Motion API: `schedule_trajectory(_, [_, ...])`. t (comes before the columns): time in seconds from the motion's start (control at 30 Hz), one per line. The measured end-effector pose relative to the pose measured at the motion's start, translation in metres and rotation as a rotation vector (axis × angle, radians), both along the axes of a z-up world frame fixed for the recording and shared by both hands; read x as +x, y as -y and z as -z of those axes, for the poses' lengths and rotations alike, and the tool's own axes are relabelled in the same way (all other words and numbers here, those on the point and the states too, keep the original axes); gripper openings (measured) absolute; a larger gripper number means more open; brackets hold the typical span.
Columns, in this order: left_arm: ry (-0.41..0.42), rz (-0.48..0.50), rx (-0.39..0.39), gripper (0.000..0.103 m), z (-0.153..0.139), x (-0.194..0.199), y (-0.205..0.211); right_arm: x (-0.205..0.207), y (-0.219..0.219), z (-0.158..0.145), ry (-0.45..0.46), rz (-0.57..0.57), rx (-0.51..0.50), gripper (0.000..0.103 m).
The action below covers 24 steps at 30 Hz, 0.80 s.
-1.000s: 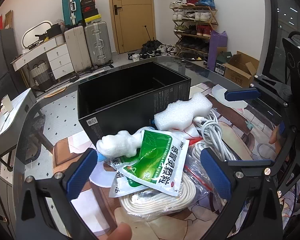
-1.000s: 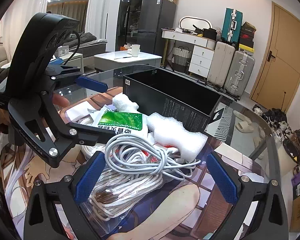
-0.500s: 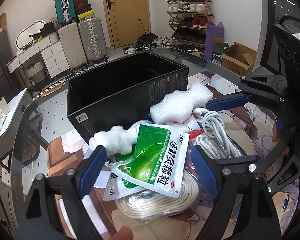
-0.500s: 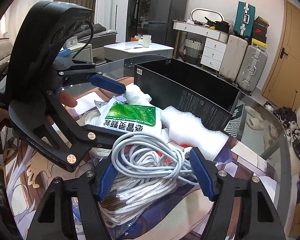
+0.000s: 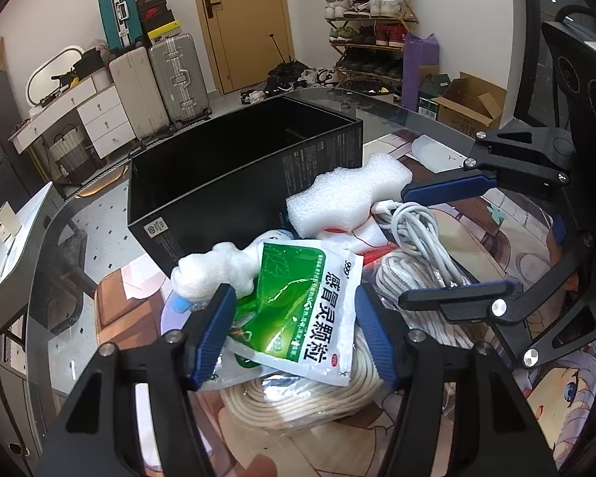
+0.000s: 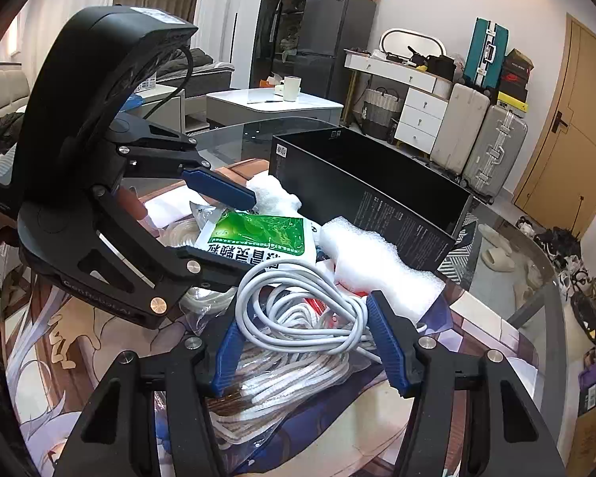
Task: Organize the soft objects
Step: 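Move left tool to green sachet while right tool reaches the white cable coil, then close left gripper on green sachet while right gripper grasps the white cable coil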
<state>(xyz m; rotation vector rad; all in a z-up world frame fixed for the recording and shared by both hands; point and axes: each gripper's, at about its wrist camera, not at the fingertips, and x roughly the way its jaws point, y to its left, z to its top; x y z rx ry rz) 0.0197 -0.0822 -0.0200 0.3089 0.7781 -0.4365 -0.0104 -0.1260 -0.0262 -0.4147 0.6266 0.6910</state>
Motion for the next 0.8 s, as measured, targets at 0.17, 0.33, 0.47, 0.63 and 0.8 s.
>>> schedule_trajectory(0.17, [-0.008,-0.014,0.002,0.057,0.003,-0.001,0.001,-0.004,-0.002,0.000,0.016,0.006,-0.006,0.058])
schedule_trajectory(0.33, [-0.015,-0.026,-0.022,0.055,0.006,-0.001,0.002,-0.007,0.002,-0.006,0.023,0.020,-0.001,0.052])
schedule_trajectory(0.47, [-0.034,-0.019,-0.008,0.055,0.007,0.000,0.003,-0.007,0.003,-0.012,0.024,0.040,0.009,0.046])
schedule_trajectory(0.63, [-0.045,-0.020,-0.062,0.038,0.002,0.000,-0.003,-0.006,0.002,-0.016,0.032,0.059,-0.014,0.040])
schedule_trajectory(0.8, [-0.044,-0.019,-0.095,0.030,0.000,-0.002,-0.010,-0.002,0.005,-0.021,0.040,0.093,-0.008,0.029])
